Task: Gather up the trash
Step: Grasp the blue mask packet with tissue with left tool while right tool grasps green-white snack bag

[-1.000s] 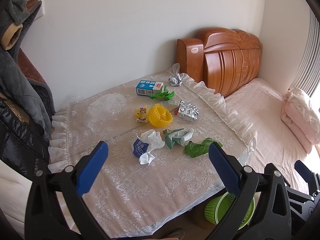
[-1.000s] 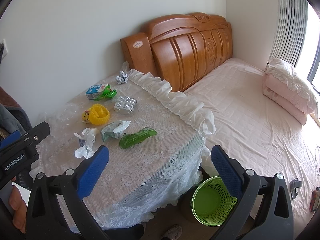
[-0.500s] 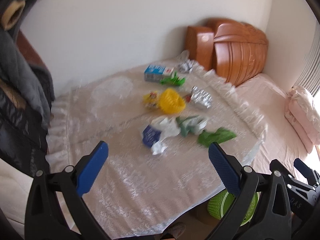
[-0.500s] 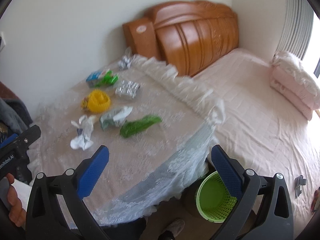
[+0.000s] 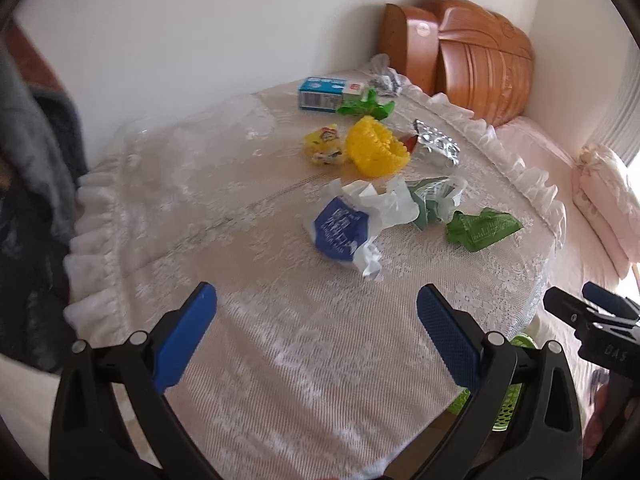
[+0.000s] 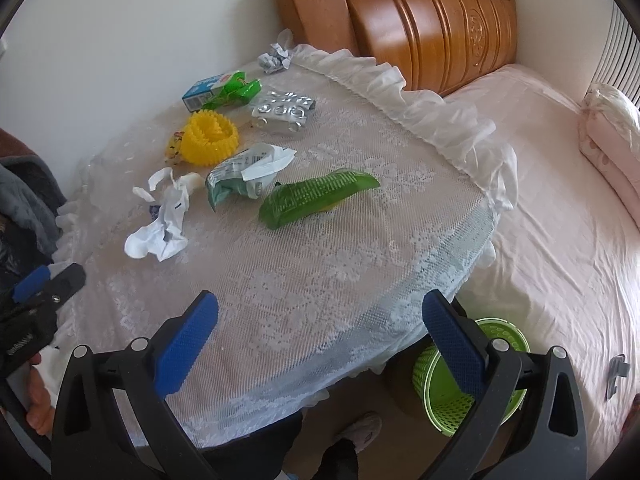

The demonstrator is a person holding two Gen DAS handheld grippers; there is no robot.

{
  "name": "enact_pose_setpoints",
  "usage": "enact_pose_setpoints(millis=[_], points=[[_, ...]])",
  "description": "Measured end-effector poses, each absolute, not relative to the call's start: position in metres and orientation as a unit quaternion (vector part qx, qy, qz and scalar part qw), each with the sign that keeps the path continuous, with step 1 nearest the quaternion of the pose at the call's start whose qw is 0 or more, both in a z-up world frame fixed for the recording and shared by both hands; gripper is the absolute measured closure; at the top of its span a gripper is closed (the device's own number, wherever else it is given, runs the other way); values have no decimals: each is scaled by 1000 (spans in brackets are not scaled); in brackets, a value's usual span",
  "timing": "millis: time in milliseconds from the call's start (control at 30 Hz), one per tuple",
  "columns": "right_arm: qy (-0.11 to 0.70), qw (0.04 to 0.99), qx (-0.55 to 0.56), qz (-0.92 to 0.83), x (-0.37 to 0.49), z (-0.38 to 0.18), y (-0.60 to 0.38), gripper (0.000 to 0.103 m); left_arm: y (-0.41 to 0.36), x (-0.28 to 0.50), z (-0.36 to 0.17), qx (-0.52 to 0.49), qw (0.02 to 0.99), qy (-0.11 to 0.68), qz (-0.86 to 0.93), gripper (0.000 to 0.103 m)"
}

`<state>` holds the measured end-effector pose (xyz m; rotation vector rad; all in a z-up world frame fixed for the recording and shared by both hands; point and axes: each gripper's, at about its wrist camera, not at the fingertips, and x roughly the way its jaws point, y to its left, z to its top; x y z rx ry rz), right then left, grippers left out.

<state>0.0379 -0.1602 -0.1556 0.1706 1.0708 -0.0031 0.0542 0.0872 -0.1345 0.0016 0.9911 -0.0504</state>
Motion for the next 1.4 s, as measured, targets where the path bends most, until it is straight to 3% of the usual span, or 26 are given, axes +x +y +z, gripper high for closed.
enact_pose_setpoints(millis=[300,600,800,1067,1400], points=[[517,850,91,-39,50,-160,-165,2,46,121,-189,45,866,496,-51,8],[522,847,92,-53,55,-167,-159,2,52,150,-222,53,845,528,-62,49],[522,849,78,-20,78,-167,-144,2,63,151,-212,39,848,522,-82,57],[524,845,103,8,153,-171,-107,2,89,140,-178,18,862,498,-88,58],[572,818,58,-31,205,-235,-68,2,114,130,-167,6,863,499,-85,58]])
